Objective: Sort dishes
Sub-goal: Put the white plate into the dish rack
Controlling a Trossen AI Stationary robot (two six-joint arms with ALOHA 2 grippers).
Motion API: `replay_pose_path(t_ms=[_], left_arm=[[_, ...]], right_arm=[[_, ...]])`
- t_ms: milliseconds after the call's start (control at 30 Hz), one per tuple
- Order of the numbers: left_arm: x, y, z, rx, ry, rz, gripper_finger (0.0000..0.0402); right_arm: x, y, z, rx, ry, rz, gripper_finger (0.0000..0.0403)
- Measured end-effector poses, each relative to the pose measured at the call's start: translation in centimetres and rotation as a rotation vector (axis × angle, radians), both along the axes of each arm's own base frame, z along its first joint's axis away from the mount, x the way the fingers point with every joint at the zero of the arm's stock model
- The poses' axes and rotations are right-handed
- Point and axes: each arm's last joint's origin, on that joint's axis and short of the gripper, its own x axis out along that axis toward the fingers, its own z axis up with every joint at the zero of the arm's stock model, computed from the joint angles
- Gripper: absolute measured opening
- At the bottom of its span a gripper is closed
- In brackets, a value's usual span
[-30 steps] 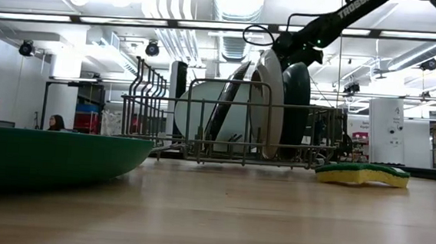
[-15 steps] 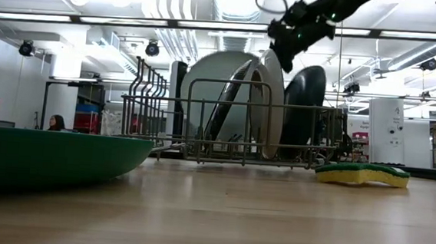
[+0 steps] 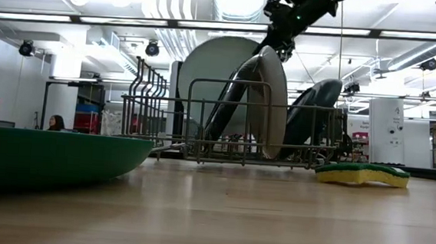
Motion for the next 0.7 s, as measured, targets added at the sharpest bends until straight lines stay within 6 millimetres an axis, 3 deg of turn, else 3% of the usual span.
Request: replay_pose_path(t_ms=[367,700], left_arm=[[0.0,0.0,0.0,0.000,0.000,0.000,0.0116],[0.0,0.0,0.0,0.000,0.000,0.000,0.0116]], right_arm=[[1.5,1.5,-1.5,-0.088,0.182,-0.102,0.0009],[1.3,1.5,-1.8,-0.064,0.204,-0.146,0.0084]])
